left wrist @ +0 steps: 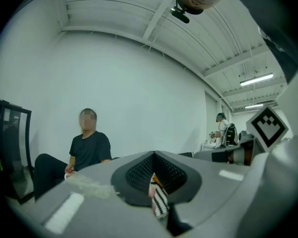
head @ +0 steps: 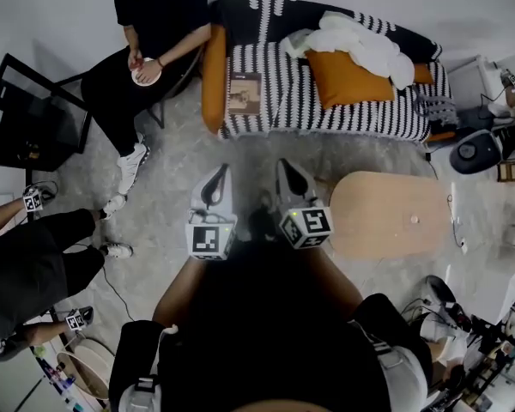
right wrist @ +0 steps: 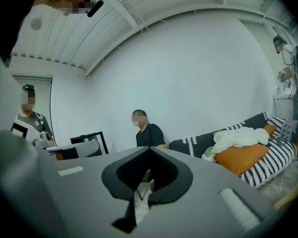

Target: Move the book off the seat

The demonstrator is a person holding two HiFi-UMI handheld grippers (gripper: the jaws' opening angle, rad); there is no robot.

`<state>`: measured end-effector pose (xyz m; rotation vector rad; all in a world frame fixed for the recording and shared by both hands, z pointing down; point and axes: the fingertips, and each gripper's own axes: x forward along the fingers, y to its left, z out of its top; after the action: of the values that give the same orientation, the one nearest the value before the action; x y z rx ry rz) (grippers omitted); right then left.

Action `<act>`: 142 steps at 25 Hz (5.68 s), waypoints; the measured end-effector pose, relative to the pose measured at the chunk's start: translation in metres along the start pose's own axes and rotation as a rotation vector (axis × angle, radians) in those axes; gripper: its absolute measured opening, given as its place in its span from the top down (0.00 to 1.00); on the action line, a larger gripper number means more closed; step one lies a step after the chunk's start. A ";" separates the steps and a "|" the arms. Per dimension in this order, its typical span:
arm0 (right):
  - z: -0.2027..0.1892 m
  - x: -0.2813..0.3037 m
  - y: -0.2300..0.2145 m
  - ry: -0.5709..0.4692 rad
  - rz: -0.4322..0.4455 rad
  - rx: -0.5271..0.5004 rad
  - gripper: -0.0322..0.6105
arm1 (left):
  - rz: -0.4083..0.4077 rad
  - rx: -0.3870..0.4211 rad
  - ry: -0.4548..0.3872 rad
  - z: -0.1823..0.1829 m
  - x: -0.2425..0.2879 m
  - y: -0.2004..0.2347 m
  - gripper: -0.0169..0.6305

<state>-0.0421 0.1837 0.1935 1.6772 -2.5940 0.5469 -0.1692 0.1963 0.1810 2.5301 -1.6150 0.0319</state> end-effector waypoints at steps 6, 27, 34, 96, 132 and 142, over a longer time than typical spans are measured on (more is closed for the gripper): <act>0.019 0.027 -0.032 0.015 0.044 -0.008 0.94 | 0.013 0.035 -0.002 0.008 0.050 -0.010 0.96; 0.038 0.100 -0.108 0.060 0.103 0.012 0.94 | 0.142 0.017 0.060 0.005 0.127 0.002 0.96; 0.028 0.144 -0.111 0.068 0.070 0.036 0.94 | 0.110 0.001 0.070 -0.002 0.163 0.038 0.96; -0.328 0.376 -0.248 0.387 -0.177 0.332 0.83 | -0.045 -0.186 0.212 -0.258 0.360 0.185 0.96; -0.493 0.403 -0.315 0.534 -0.215 0.587 0.59 | -0.082 -0.236 0.258 -0.338 0.395 0.218 0.96; -0.507 0.414 -0.310 0.508 -0.164 0.705 0.54 | -0.082 -0.245 0.271 -0.344 0.395 0.220 0.96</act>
<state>-0.0374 -0.1488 0.8373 1.5562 -1.9800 1.7521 -0.1812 -0.2070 0.5819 2.2894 -1.3247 0.1520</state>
